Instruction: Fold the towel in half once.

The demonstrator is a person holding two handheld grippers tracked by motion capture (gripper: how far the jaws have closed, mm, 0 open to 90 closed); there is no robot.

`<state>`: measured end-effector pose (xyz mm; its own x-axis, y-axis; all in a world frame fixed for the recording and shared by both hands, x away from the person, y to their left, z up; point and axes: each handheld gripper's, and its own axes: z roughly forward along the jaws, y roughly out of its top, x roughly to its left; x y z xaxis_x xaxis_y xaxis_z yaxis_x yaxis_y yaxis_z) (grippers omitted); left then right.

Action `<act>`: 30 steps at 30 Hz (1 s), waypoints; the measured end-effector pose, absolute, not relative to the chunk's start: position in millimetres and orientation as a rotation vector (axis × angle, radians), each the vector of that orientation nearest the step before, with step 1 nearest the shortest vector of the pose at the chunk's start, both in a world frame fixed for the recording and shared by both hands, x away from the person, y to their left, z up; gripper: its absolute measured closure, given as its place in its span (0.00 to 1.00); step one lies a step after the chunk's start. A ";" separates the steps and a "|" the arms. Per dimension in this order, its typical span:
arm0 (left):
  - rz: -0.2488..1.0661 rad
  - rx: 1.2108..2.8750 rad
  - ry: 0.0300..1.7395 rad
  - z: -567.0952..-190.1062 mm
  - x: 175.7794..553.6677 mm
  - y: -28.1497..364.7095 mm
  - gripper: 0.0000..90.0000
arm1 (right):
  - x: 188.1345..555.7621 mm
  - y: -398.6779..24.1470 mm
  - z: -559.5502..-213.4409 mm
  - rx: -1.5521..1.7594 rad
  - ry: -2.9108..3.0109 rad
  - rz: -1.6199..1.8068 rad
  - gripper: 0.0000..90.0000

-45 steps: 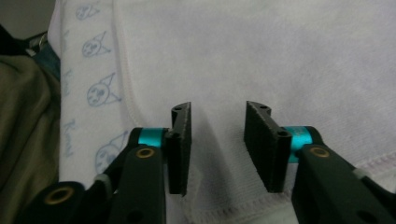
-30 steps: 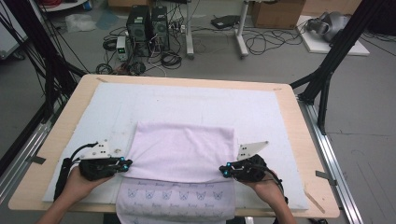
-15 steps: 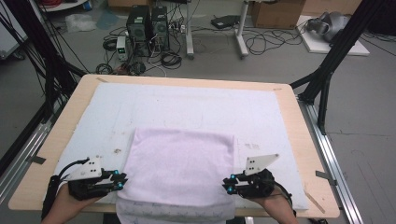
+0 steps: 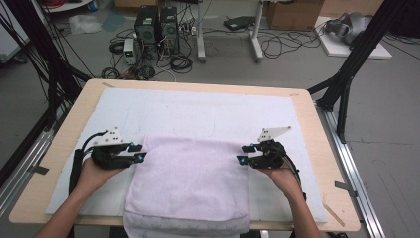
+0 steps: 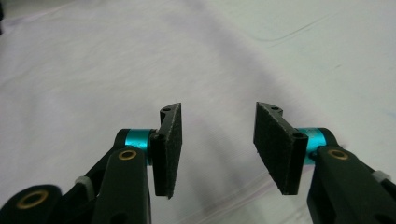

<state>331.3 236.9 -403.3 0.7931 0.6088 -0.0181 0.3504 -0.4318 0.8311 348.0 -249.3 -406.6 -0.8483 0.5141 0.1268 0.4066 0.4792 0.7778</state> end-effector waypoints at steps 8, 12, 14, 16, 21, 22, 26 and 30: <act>0.368 2.034 0.795 -396.7 373.8 237.6 0.68 | 381.9 -248.4 -400.5 0.827 2.563 1.290 0.51; 0.349 2.029 0.832 -410.0 387.2 237.6 0.56 | 391.6 -251.4 -411.2 0.880 2.581 1.248 0.48; 0.332 2.030 0.834 -415.5 390.5 234.6 0.52 | 395.3 -254.4 -417.2 0.908 2.587 1.239 0.48; 0.327 2.033 0.835 -419.5 393.3 232.2 0.51 | 397.0 -256.3 -422.4 0.926 2.581 1.246 0.48; 0.275 2.141 0.916 -441.4 404.2 229.4 0.52 | 398.9 -256.9 -436.9 0.936 2.613 1.221 0.49; 0.284 2.137 0.903 -443.1 403.8 230.8 0.56 | 398.6 -256.8 -439.1 0.932 2.612 1.220 0.51; 0.235 2.139 0.848 -442.6 403.5 231.9 0.83 | 400.1 -255.2 -442.6 0.905 2.644 1.237 0.81; 0.270 2.143 0.845 -439.6 402.8 228.9 0.94 | 404.3 -249.1 -442.3 0.849 2.684 1.227 0.94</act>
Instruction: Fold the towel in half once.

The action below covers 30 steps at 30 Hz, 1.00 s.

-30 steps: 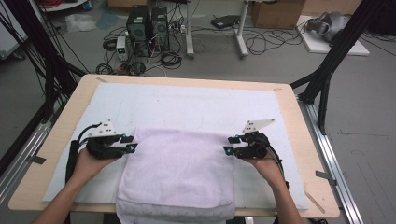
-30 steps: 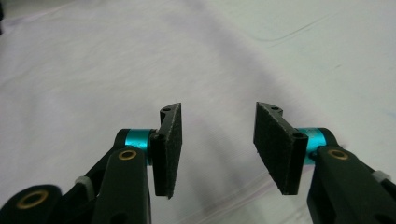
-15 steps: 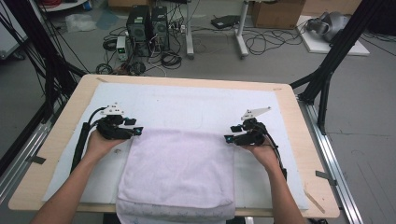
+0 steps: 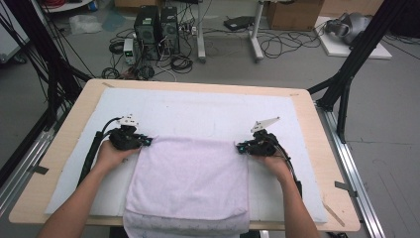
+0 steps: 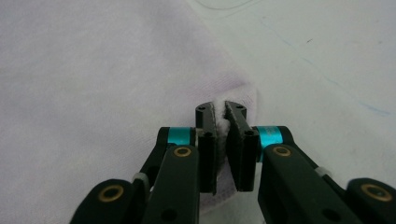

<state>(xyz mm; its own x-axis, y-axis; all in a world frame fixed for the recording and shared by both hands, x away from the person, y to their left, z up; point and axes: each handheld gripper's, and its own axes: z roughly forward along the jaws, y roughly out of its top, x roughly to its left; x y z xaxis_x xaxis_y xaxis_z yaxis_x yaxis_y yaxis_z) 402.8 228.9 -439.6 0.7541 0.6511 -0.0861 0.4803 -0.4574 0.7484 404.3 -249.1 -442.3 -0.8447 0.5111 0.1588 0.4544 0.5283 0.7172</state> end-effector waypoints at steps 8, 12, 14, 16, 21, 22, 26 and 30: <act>0.410 2.103 0.880 -403.7 420.5 224.8 0.96 | 428.5 -245.0 -397.5 0.862 2.566 1.108 0.96; 0.501 2.050 0.900 -363.9 439.8 222.6 0.96 | 445.0 -245.2 -359.7 0.838 2.500 1.085 0.96; 0.553 2.016 0.892 -339.0 449.3 221.6 0.96 | 452.6 -247.7 -339.7 0.840 2.467 1.087 0.96; 0.594 2.000 0.888 -319.0 458.2 220.5 0.96 | 458.9 -249.4 -321.4 0.827 2.435 1.095 0.96; 0.647 1.992 0.933 -308.6 474.5 220.5 0.74 | 480.2 -249.7 -299.3 0.881 2.385 1.131 0.74; 0.616 1.999 0.941 -312.6 475.9 223.5 0.71 | 483.2 -249.0 -304.9 0.901 2.388 1.109 0.68; 0.582 1.997 0.964 -334.5 468.6 236.3 0.69 | 480.9 -246.4 -334.2 0.936 2.448 1.090 0.60; 0.527 2.005 0.974 -358.6 452.9 247.9 0.66 | 464.4 -246.2 -356.4 0.936 2.476 1.141 0.54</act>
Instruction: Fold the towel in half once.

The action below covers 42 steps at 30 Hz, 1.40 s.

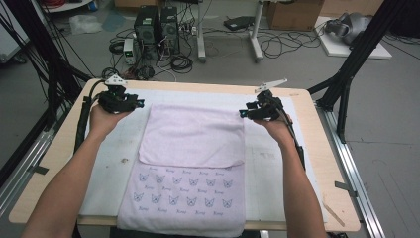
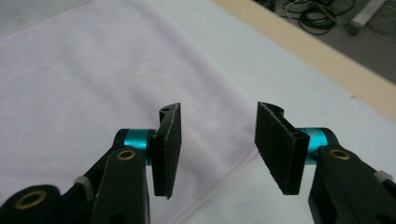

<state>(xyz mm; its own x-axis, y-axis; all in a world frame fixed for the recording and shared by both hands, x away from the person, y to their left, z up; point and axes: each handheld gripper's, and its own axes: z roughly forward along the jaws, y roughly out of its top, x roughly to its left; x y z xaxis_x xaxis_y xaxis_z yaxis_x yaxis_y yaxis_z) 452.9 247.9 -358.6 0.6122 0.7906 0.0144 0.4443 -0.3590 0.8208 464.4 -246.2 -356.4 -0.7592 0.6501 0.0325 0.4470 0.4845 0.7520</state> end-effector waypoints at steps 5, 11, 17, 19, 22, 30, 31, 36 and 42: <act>0.490 2.014 0.917 -374.8 426.1 247.5 0.61 | 437.9 -237.4 -367.1 0.901 2.528 1.181 0.51; 0.463 2.035 0.826 -388.1 394.1 242.5 0.59 | 402.8 -229.9 -382.9 0.831 2.552 1.198 0.54; 0.374 2.054 0.762 -406.0 369.7 242.6 0.64 | 376.1 -231.6 -409.3 0.786 2.611 1.201 0.66; 0.351 2.060 0.744 -411.5 363.1 241.1 0.65 | 371.0 -232.7 -415.7 0.795 2.622 1.210 0.68; 0.323 2.082 0.705 -418.2 356.0 238.6 0.67 | 366.5 -228.9 -420.2 0.781 2.688 1.140 0.69; 0.297 2.133 0.711 -433.1 348.3 242.5 0.69 | 351.4 -234.3 -433.2 0.792 2.679 1.162 0.71; 0.296 2.151 0.713 -435.5 347.3 242.6 0.69 | 349.7 -235.4 -434.6 0.792 2.679 1.163 0.71; 0.295 2.169 0.705 -439.0 343.9 242.1 0.69 | 343.5 -236.0 -435.9 0.785 2.696 1.165 0.71; 0.271 2.157 0.689 -438.3 345.5 237.1 0.68 | 344.1 -232.2 -438.9 0.782 2.705 1.145 0.68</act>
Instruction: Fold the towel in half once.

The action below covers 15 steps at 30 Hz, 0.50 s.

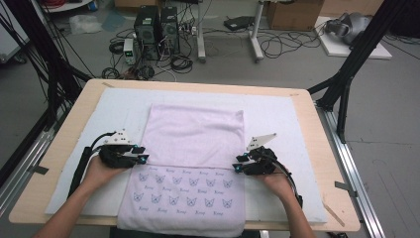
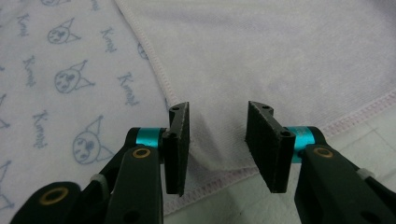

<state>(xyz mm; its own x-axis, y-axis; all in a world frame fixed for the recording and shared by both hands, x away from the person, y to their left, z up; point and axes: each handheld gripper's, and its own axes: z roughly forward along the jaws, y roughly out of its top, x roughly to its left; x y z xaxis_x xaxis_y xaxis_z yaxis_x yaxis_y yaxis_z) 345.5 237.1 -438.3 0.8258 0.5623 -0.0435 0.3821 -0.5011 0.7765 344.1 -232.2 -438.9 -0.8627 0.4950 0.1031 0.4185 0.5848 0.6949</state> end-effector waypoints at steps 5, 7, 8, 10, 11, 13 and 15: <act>0.283 2.174 0.691 -444.1 344.6 234.7 0.79 | 345.1 -233.1 -439.9 0.782 2.696 1.148 0.85; 0.295 2.185 0.670 -443.6 343.2 234.2 0.89 | 345.7 -233.1 -439.6 0.762 2.701 1.150 0.95; 0.295 2.185 0.669 -443.6 342.9 233.9 0.93 | 345.6 -232.7 -439.5 0.760 2.708 1.152 0.96; 0.285 2.183 0.668 -443.3 343.4 234.8 0.97 | 346.0 -232.6 -439.7 0.766 2.705 1.162 0.97; 0.282 2.179 0.672 -442.9 343.7 235.6 0.97 | 346.3 -233.2 -439.3 0.762 2.704 1.171 0.97; 0.274 2.169 0.678 -442.1 344.1 237.4 0.98 | 346.6 -235.7 -436.9 0.770 2.688 1.201 0.97; 0.270 2.153 0.683 -439.6 343.6 239.5 0.98 | 346.4 -238.3 -433.4 0.771 2.674 1.232 0.98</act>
